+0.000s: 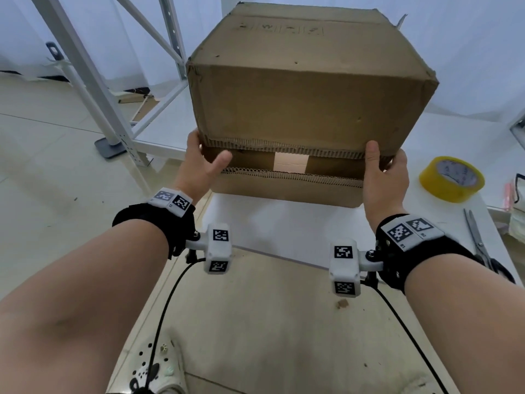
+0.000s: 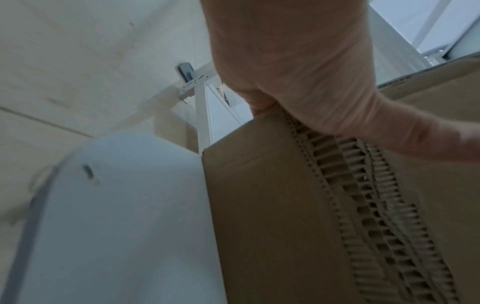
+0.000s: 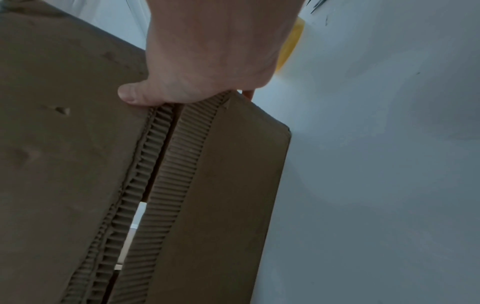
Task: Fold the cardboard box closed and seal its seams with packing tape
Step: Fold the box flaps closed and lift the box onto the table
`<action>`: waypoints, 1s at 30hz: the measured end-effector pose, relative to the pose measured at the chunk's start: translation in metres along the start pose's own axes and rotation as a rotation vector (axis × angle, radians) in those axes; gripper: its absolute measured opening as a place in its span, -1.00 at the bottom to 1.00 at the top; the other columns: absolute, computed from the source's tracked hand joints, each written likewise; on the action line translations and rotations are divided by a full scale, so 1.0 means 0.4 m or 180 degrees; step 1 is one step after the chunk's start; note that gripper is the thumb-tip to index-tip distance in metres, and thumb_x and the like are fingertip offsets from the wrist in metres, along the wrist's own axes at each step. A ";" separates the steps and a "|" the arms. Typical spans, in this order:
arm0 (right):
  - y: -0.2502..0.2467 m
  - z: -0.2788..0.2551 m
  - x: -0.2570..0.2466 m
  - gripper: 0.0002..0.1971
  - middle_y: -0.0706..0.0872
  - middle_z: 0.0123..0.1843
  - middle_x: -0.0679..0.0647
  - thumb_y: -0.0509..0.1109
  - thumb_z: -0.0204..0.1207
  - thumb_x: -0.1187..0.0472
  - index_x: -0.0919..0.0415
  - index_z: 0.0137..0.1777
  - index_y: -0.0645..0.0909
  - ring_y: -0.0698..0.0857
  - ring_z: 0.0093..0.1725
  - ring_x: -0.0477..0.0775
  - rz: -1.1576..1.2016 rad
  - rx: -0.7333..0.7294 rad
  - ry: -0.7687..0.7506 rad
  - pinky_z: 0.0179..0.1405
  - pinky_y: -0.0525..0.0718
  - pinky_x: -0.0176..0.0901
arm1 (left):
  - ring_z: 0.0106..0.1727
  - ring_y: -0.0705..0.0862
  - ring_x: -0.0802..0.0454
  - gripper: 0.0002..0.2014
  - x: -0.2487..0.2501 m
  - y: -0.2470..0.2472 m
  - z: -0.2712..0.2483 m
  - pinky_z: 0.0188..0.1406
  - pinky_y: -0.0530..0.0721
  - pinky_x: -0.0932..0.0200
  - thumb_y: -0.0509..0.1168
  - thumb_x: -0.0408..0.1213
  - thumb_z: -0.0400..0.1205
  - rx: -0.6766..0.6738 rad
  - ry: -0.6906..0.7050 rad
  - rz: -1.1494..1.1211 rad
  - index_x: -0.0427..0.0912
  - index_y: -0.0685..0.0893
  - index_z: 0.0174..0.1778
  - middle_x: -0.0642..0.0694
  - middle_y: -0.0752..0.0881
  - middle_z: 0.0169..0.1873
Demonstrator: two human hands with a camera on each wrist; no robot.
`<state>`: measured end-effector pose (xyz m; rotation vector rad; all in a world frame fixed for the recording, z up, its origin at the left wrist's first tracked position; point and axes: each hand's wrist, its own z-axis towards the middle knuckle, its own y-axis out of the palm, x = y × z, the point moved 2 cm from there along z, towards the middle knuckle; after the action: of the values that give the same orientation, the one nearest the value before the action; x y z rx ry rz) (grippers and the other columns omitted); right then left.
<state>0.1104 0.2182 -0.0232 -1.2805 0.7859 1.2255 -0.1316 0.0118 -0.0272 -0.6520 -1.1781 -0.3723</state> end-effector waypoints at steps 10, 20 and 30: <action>-0.006 -0.003 -0.008 -0.43 0.62 0.17 -0.13 0.24 0.55 -0.29 0.08 0.40 0.46 0.59 0.18 -0.05 0.0114 -0.0116 0.0109 0.35 0.54 -0.09 | 0.42 0.48 0.08 0.06 -0.013 -0.040 -0.009 0.38 0.56 -0.06 0.63 -0.24 0.33 -0.0474 -0.0107 0.0576 0.04 0.03 0.59 0.05 0.38 0.43; -0.008 0.007 0.003 -0.40 0.63 0.19 -0.14 0.27 0.58 -0.21 -0.05 0.53 0.17 0.60 0.25 -0.03 0.0383 -0.0920 0.0330 0.34 0.56 -0.01 | 0.30 0.58 -0.01 -0.21 -0.061 -0.019 0.028 0.31 0.59 -0.13 0.55 -0.02 0.39 0.0265 -0.0442 0.0409 -0.02 0.23 0.43 -0.02 0.56 0.26; -0.052 -0.012 -0.112 -0.43 0.59 0.24 0.00 0.22 0.58 -0.21 0.04 0.51 0.36 0.60 0.21 0.05 -0.0099 -0.0495 -0.0186 0.31 0.56 0.01 | 0.23 0.58 0.02 -0.18 0.082 -0.057 -0.026 0.28 0.59 -0.16 0.51 0.13 0.35 0.0782 -0.0105 0.0519 0.09 0.25 0.45 0.00 0.55 0.27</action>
<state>0.1207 0.2065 0.0239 -1.3711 0.6362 1.3135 -0.1260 -0.0101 0.0073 -0.5363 -1.1707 -0.0772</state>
